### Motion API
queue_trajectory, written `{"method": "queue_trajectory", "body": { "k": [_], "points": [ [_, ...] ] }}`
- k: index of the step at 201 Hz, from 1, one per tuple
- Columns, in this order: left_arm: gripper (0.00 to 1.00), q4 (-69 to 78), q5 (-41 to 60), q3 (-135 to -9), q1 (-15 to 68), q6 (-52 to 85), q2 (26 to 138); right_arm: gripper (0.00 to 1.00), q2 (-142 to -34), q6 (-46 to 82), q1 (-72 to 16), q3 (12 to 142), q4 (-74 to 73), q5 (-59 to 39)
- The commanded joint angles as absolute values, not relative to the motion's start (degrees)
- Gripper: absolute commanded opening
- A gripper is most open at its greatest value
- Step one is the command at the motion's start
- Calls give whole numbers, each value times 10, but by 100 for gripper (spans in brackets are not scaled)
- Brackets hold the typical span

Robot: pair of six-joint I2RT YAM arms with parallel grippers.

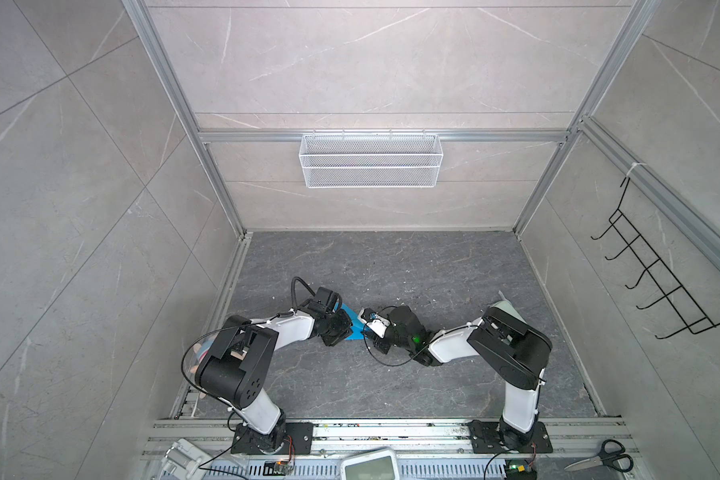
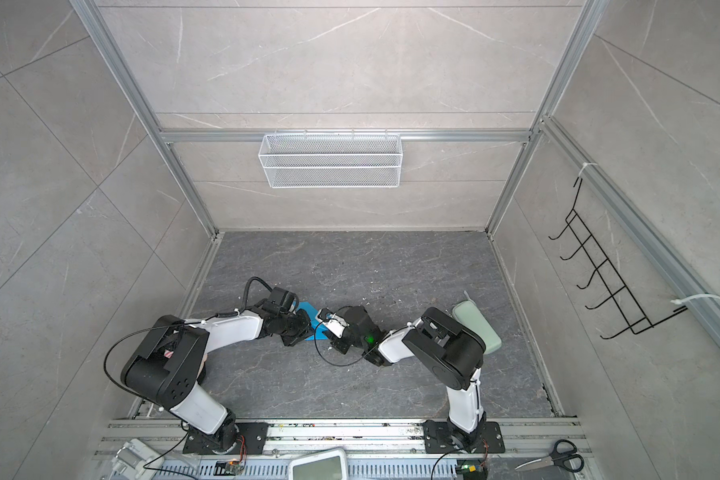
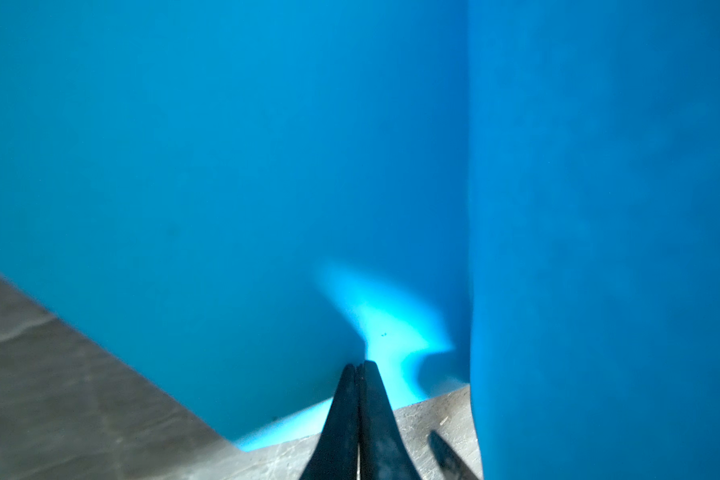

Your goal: Fold a paper plane with a square sheet of paper (pick it up from the middle)

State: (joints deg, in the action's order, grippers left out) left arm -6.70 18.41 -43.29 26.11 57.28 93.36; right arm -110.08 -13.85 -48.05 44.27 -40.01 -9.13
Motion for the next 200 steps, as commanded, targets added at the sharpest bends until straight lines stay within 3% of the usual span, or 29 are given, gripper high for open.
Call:
{"method": "queue_trajectory", "body": {
  "k": [1, 69, 121, 200],
  "points": [
    [8, -101, 190, -441, 263, 557, 938, 26, -1115, -149, -484, 458, -374, -78],
    [8, -112, 176, -443, 262, 552, 909, 7, -1095, -120, -483, 459, -342, -130],
    [15, -116, 121, -405, 259, 558, 816, 4, -1090, 13, -475, 488, -277, -219],
    [14, -121, 86, -337, 257, 604, 763, 3, -1121, 138, -475, 535, -233, -264]
  ]
}}
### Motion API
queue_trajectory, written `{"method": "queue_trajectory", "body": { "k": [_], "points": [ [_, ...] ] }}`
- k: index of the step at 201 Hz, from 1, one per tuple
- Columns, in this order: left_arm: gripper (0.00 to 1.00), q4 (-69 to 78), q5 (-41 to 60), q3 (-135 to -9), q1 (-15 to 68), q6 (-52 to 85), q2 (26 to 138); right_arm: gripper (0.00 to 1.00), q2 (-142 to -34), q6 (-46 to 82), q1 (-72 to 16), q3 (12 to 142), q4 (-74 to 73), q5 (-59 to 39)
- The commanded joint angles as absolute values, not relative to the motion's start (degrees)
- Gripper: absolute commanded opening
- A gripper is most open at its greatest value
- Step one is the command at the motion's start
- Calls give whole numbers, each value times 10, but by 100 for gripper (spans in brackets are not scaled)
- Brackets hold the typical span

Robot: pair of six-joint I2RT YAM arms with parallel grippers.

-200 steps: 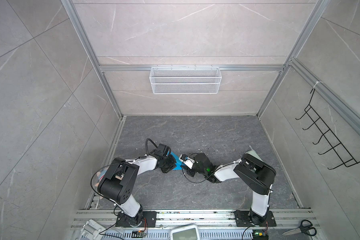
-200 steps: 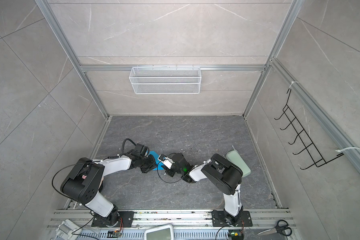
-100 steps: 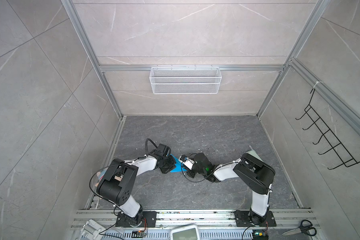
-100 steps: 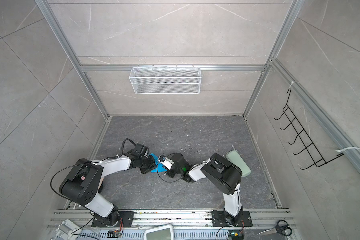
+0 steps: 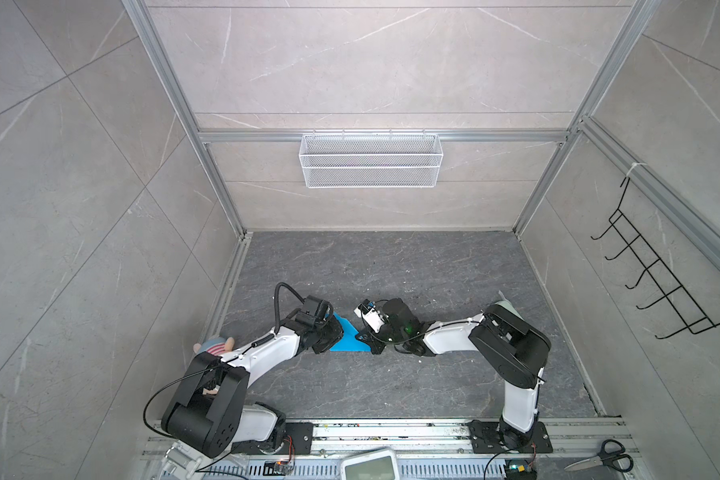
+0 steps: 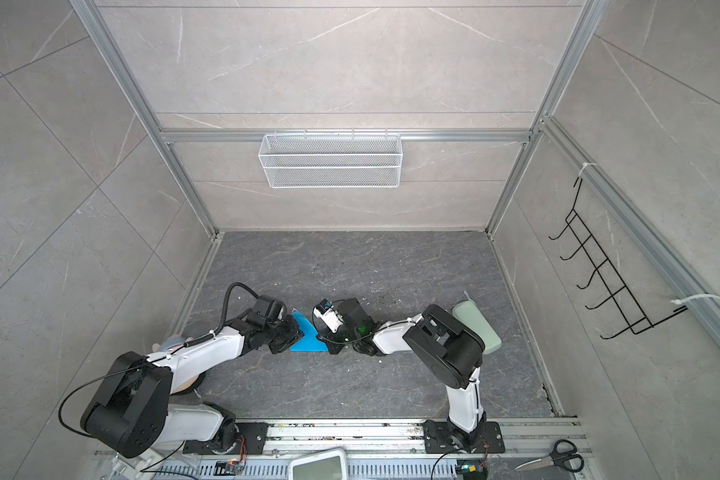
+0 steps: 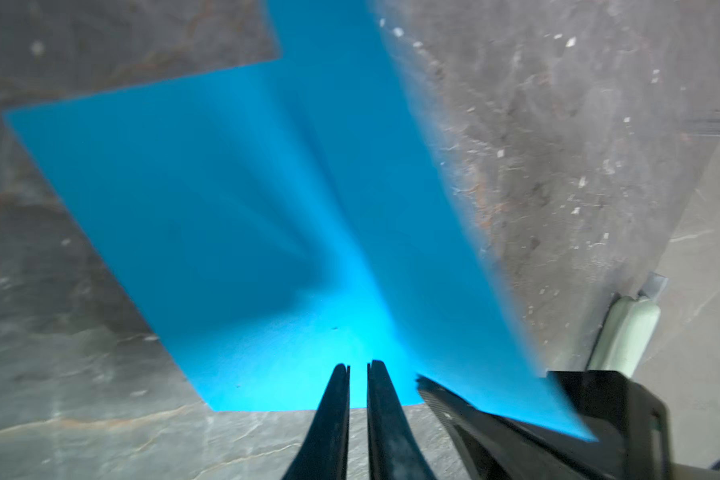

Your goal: Fold a paper plane with a square sheet of paper (pick it up from the middle)

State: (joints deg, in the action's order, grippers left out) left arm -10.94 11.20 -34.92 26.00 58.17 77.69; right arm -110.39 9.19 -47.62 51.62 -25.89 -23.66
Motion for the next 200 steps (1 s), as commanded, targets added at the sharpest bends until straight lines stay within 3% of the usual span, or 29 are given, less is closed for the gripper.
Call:
{"method": "queue_trajectory", "body": {
  "k": [1, 200],
  "points": [
    [14, -121, 85, -337, 257, 604, 764, 3, -1122, 139, -475, 535, -233, -265],
    [11, -153, 86, -369, 251, 544, 817, 2, -1183, 235, -459, 650, -117, -387]
  ]
}}
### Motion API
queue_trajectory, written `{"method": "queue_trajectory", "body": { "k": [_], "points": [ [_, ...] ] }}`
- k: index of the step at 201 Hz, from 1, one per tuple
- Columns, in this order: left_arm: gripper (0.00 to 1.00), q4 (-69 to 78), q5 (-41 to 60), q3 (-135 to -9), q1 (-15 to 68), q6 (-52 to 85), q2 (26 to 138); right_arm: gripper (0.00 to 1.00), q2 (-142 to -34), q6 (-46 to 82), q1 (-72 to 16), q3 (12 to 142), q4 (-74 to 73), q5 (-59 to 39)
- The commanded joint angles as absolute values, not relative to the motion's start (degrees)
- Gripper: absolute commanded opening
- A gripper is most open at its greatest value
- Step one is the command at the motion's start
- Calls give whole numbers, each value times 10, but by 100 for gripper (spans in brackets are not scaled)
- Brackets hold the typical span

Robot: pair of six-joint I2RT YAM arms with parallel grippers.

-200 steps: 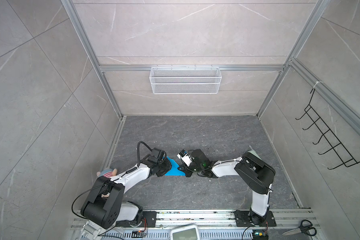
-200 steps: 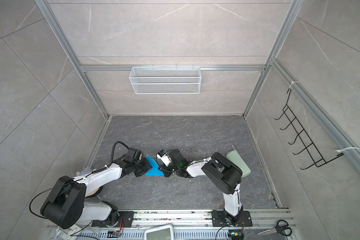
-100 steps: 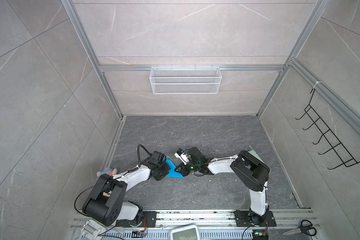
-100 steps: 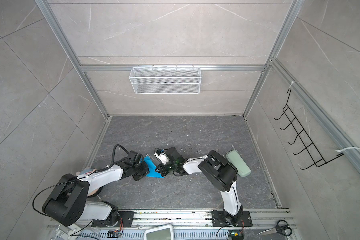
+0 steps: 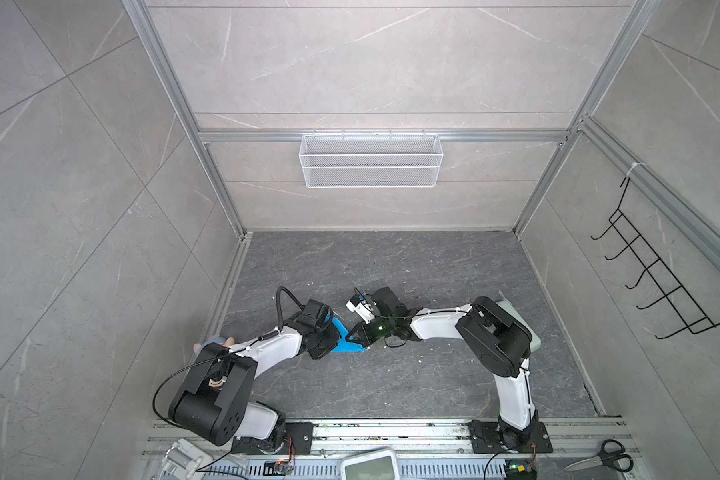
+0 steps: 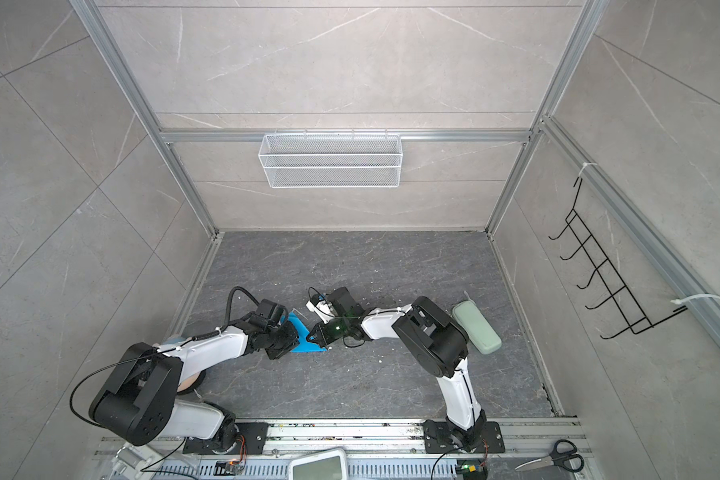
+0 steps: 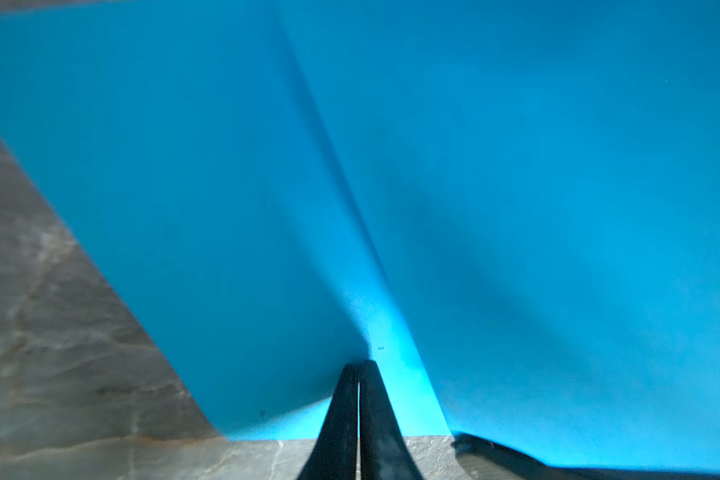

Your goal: Fold a paper plane with a square sheet of paper (pick it up from the middle)

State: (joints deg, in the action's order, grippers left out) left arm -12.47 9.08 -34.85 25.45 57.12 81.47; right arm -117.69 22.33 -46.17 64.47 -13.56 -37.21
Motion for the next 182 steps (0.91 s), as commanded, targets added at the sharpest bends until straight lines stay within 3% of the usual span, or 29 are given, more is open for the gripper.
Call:
{"method": "queue_trajectory", "body": {
  "k": [1, 76, 135, 158, 182],
  "points": [
    [11, -153, 86, -369, 251, 543, 816, 1, -1182, 234, -459, 650, -117, -386],
    [24, -125, 108, -363, 252, 584, 746, 1, -1096, 300, -454, 556, -162, -261],
    [36, -11, 151, -353, 268, 633, 772, 2, -1019, 376, -452, 475, -185, -128],
    [36, 30, 159, -360, 279, 647, 802, 2, -1029, 397, -449, 481, -179, -145],
    [28, 53, 157, -363, 289, 659, 837, 2, -1053, 420, -446, 487, -195, -177]
  ]
}}
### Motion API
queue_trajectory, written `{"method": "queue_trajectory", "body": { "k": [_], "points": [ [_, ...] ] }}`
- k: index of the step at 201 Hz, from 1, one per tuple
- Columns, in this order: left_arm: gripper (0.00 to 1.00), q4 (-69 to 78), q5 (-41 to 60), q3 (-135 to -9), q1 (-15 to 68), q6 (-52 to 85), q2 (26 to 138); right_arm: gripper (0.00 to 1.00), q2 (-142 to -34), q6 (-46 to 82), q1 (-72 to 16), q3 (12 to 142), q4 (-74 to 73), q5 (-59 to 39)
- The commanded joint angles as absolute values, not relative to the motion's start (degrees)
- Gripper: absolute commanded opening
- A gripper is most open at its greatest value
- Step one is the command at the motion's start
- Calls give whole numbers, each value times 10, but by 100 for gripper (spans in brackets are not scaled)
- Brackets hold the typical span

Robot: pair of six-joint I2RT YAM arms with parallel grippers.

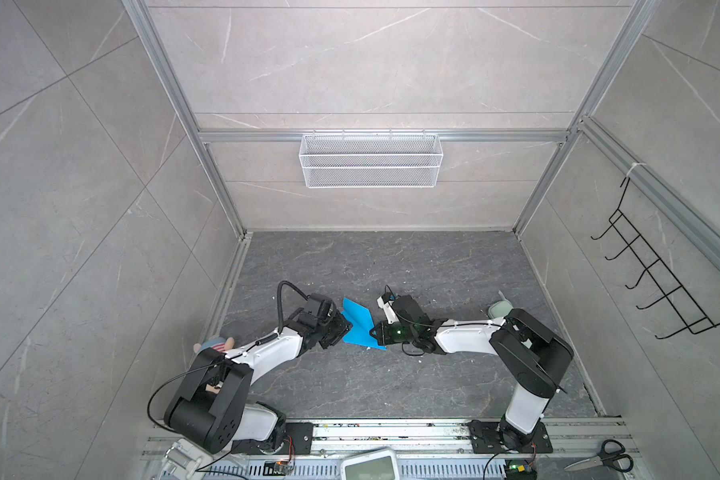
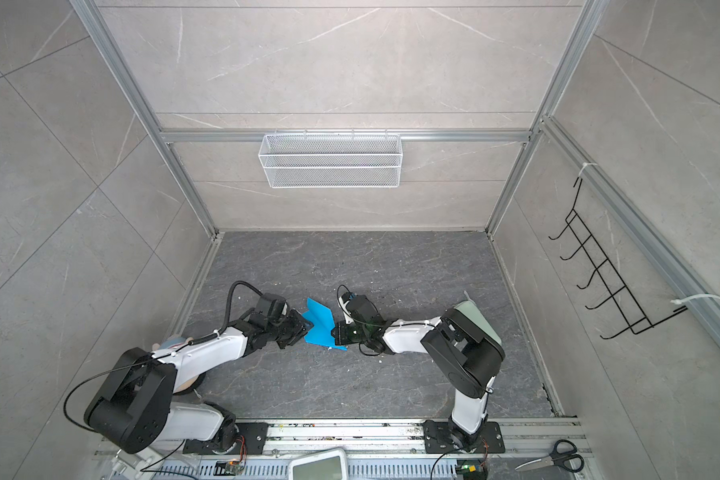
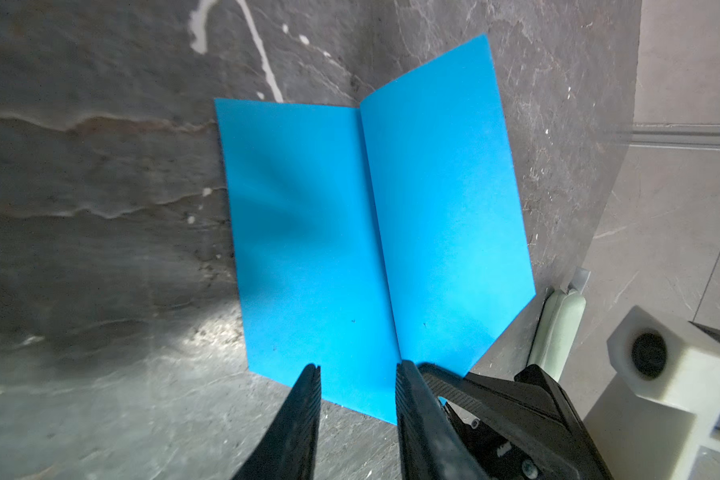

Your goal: Fold a paper plane with a square sheet of paper (pick it up from the middle)

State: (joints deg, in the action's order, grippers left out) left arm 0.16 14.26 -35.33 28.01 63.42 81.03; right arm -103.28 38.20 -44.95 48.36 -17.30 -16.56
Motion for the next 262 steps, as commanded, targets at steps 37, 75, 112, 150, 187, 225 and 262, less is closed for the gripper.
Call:
{"method": "queue_trajectory", "body": {
  "k": [37, 75, 112, 150, 187, 225, 262],
  "points": [
    [19, 59, 157, -360, 292, 664, 873, 2, -1067, 426, -439, 485, -214, -207],
    [14, 40, 155, -363, 292, 656, 895, 5, -1081, 394, -432, 496, -215, -262],
    [12, -3, 146, -376, 292, 635, 902, 5, -1101, 321, -425, 528, -180, -330],
    [12, -26, 144, -387, 292, 617, 906, 5, -1108, 277, -421, 541, -157, -351],
    [12, -33, 141, -388, 292, 614, 901, 8, -1114, 289, -416, 535, -164, -353],
    [15, -49, 135, -393, 292, 609, 892, 10, -1116, 296, -412, 526, -174, -345],
    [18, -59, 127, -392, 292, 610, 879, 15, -1115, 300, -411, 521, -187, -354]
  ]
}}
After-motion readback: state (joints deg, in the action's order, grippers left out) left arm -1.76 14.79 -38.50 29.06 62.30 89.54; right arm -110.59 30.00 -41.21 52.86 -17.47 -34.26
